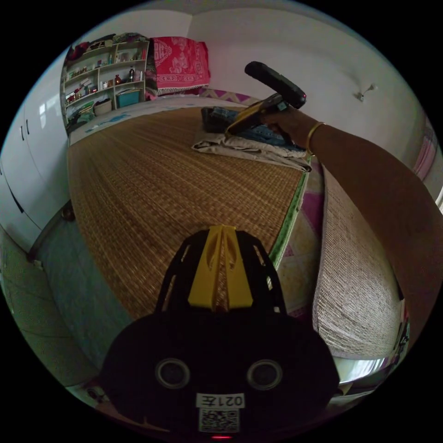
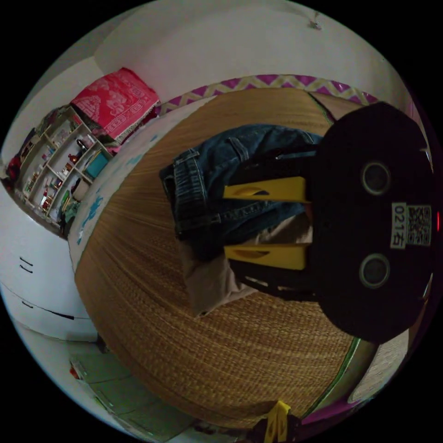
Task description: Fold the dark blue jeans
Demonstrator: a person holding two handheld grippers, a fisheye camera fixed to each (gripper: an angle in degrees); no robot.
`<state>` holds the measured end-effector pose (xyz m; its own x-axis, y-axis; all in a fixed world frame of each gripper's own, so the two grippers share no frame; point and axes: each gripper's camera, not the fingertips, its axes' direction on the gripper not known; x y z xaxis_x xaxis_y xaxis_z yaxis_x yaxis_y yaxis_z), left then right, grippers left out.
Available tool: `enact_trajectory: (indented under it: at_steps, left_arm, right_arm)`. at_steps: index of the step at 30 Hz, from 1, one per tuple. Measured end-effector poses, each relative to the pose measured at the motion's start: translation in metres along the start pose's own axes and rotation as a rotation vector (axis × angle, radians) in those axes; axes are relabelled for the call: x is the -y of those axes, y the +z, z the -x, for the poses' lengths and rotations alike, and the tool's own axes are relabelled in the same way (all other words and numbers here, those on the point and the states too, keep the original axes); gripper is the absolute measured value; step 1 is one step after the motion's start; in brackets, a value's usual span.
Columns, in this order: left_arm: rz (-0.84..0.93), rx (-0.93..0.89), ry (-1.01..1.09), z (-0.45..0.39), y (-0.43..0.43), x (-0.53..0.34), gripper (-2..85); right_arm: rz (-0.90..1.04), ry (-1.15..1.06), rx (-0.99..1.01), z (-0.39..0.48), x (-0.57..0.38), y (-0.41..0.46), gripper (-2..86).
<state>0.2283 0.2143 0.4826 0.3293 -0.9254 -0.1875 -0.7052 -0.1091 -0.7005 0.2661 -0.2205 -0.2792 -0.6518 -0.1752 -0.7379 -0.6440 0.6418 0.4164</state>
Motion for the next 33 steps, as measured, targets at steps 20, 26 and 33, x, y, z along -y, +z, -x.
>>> enact_trajectory:
  at_steps: [20, 26, 33]
  left_arm:
    - [0.001, -0.022, -0.017, 0.009, -0.002, -0.001, -0.9]
    - [0.001, -0.021, -0.017, 0.008, -0.001, -0.003, -0.9]
    - [-0.001, -0.032, -0.021, 0.006, 0.001, -0.007, -1.0]
  right_arm:
    - [-0.381, 0.841, 0.092, -0.177, -0.164, -0.172, 3.2]
    - [-0.289, 0.736, -0.144, -0.17, -0.251, -0.303, 3.2]
    - [0.07, 0.415, -0.361, -0.023, -0.303, -0.339, 3.3]
